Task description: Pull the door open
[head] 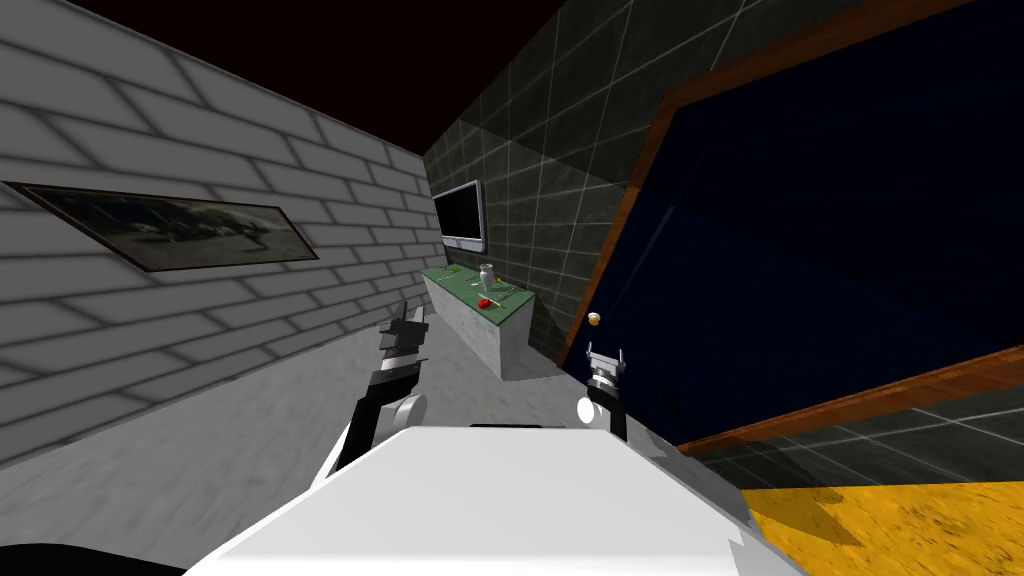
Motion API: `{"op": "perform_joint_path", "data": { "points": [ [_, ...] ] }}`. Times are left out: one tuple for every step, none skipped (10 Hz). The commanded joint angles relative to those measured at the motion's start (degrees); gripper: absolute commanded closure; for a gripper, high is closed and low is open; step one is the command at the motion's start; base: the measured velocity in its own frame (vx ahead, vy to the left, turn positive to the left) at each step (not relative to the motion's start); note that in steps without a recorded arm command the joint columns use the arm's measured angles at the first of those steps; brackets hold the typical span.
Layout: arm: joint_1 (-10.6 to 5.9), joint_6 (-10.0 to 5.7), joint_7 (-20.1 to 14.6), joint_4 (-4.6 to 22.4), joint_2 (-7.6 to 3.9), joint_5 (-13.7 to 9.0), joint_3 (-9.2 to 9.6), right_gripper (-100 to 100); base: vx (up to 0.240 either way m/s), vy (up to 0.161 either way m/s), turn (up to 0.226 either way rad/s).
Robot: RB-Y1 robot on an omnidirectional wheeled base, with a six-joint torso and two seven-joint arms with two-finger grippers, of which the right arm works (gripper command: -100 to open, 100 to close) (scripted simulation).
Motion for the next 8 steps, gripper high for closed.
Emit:
{"op": "perform_joint_path", "data": {
  "points": [
    [-0.79, -0.78, -1.8, 2.6, 0.0, -1.6, -0.23, -100, 0.07, -0.079, 0.167],
    [-1.24, -1.23, -2.9, 4.2, -0.09, -2.6, -0.4, -100, 0.081, -0.091, 0.145],
    [-1.67, -1.66, -3.9, 5.7, -0.17, -3.6, -0.58, -100, 0.077, -0.082, 0.127],
    [-2.11, -2.09, -5.0, 7.2, -0.25, -4.5, -0.75, -100, 0.066, -0.075, 0.132],
    [-2.55, -2.52, -6.0, 8.7, -0.33, -5.5, -0.92, -100, 0.063, -0.08, 0.152],
    [-2.99, -2.95, -7.1, 10.2, -0.41, -6.4, -1.09, -100, 0.062, -0.071, 0.153],
    [-3.38, -3.34, -8.0, 11.6, -0.48, -7.3, -1.25, -100, 0.065, -0.064, 0.13],
    [-3.78, -3.73, -9.0, 13.0, -0.54, -8.1, -1.4, -100, 0.056, -0.072, 0.133]
  ]
}}
